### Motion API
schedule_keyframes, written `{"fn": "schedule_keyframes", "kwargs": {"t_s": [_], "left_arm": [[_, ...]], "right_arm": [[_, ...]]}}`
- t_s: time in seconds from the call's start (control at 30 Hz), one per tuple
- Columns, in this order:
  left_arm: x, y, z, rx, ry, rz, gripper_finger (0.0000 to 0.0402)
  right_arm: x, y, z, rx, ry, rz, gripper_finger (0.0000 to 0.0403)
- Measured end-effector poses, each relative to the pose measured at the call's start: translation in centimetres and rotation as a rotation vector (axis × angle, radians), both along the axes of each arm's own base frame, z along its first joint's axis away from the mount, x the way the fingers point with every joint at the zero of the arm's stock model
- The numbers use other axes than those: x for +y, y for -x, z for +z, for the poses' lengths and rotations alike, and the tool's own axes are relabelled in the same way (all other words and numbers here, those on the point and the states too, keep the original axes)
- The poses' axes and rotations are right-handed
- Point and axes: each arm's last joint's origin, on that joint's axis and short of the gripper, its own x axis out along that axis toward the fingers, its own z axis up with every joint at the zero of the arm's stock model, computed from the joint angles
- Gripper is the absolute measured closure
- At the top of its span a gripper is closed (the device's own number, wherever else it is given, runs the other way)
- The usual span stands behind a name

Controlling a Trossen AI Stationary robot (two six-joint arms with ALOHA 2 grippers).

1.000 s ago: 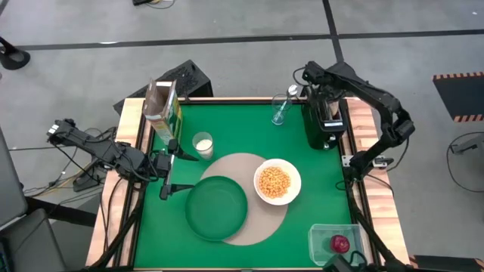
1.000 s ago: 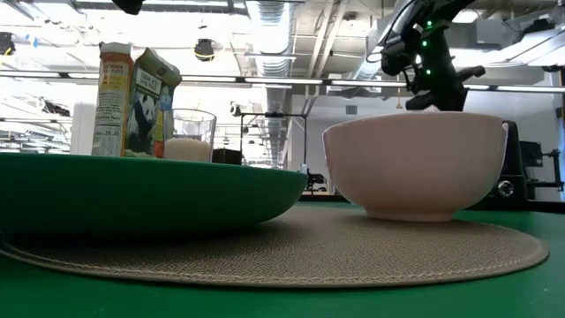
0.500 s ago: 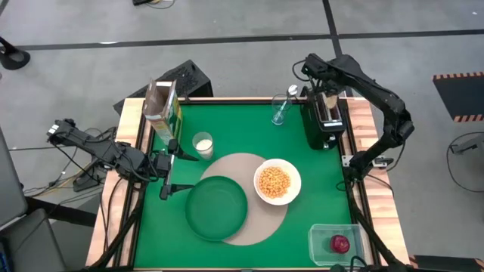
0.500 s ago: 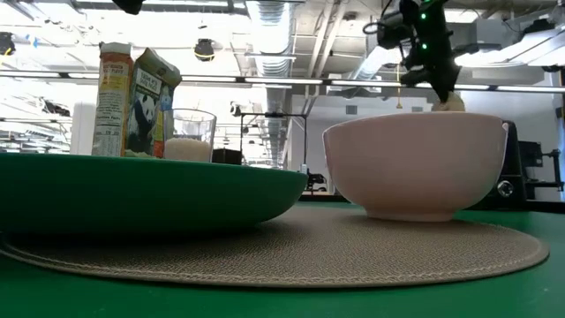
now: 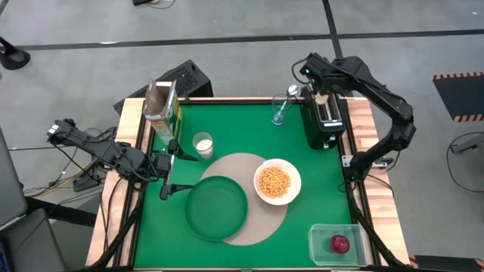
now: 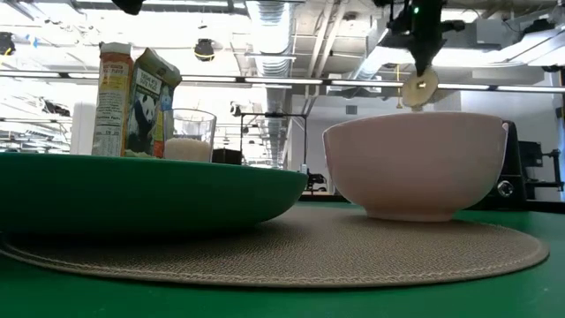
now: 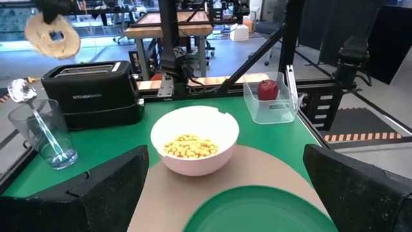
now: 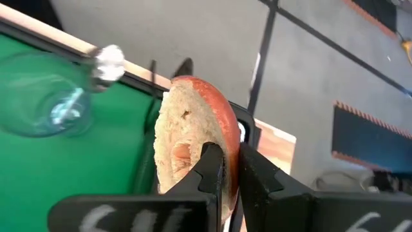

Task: Arrange a breakfast setting
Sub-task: Put the bagel on top of the green plate

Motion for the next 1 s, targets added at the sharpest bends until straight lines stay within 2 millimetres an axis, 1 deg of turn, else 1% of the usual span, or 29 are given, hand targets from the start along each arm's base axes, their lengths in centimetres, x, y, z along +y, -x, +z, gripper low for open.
{"fn": "schedule_keyframes", "kwargs": {"t_s": [0.13, 0.27, 0.37, 0.5, 0.63, 0.77, 0.9, 1.0], "left_arm": [[0.0, 0.0, -0.1, 0.007, -0.002, -0.001, 0.0003], [0.0, 0.0, -0.1, 0.006, -0.001, -0.001, 0.0003], [0.0, 0.0, -0.1, 0.007, 0.0, 0.0, 0.0003], [0.1, 0.1, -0.3, 0.027, -0.004, 0.022, 0.0003], [0.2, 0.1, -0.5, 0.045, -0.009, 0.071, 0.0003], [0.3, 0.2, -0.6, 0.053, 0.016, 0.092, 0.0003], [-0.1, 0.3, -0.6, 0.05, 0.019, 0.083, 0.0003], [-0.1, 0.4, -1.2, 0.064, -0.001, 0.114, 0.0003]], "right_arm": [[2.1, 0.1, 1.0, -0.059, 0.017, 0.056, 0.0355], [4.4, -0.2, 2.0, -0.164, 0.02, 0.144, 0.0355], [5.9, -0.9, 2.6, -0.248, 0.021, 0.229, 0.0355], [7.9, -2.4, 3.1, -0.345, 0.01, 0.361, 0.0355], [10.0, -4.5, 3.1, -0.421, -0.016, 0.495, 0.0355], [12.1, -7.1, 2.3, -0.449, -0.061, 0.608, 0.0355], [14.4, -9.9, 1.0, -0.455, -0.092, 0.704, 0.0355], [16.0, -12.3, -0.4, -0.448, -0.132, 0.777, 0.0355]]}}
